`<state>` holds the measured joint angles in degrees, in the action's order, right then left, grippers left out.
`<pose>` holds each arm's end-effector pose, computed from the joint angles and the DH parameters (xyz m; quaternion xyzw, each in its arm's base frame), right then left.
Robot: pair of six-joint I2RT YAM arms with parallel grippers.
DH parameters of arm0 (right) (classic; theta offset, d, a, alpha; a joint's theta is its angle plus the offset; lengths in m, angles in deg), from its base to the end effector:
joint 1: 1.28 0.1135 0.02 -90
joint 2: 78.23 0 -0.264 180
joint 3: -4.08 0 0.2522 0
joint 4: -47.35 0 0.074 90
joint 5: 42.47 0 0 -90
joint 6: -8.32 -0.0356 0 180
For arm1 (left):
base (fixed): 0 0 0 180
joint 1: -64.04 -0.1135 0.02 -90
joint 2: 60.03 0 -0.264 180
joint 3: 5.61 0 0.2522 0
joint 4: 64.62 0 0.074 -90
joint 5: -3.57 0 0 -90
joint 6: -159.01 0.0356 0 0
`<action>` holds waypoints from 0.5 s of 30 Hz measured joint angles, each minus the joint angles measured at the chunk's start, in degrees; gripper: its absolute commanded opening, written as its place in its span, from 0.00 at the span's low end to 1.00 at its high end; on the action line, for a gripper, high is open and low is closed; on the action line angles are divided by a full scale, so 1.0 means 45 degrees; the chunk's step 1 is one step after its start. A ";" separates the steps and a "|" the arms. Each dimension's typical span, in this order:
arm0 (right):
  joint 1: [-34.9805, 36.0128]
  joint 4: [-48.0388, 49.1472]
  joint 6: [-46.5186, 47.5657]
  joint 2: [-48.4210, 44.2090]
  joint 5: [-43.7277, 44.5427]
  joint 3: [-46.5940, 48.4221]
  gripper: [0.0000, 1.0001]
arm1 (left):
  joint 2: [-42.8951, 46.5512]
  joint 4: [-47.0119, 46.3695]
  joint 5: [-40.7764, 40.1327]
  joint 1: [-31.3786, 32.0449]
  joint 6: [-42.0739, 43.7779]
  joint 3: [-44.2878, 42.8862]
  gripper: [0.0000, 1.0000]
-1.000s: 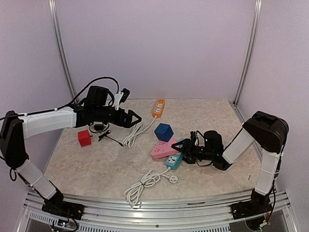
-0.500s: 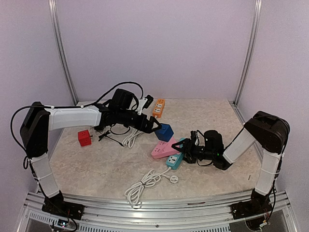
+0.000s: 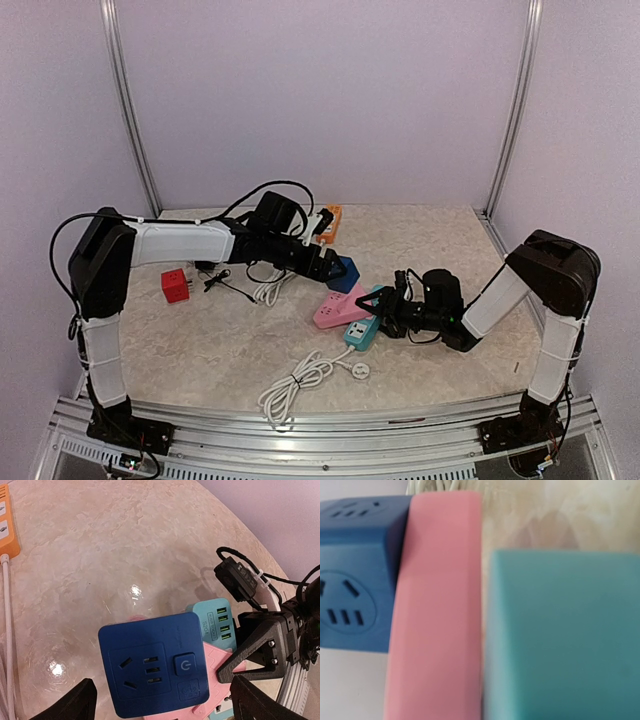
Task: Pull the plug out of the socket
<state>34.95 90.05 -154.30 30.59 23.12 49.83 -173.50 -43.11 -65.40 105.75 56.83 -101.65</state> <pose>0.2487 0.2005 0.1015 0.1359 0.8000 0.5548 0.1835 0.3268 -0.3084 0.2127 0.3022 0.8379 -0.3388 0.3031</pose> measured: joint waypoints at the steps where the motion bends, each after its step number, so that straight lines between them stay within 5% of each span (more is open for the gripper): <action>1: 0.0005 0.0000 0.0005 0.0000 0.0000 0.0000 0.19 | -0.0117 0.0068 0.0000 0.0019 0.0000 -0.0185 0.86; 15: 0.0000 -0.0010 0.0034 -0.0005 0.0000 0.0000 0.15 | -0.1195 0.0772 -0.0107 0.0097 -0.0112 -0.1467 0.57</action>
<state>34.95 90.01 -154.15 30.57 23.12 49.83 -178.87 -39.64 -65.88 106.19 56.32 -108.25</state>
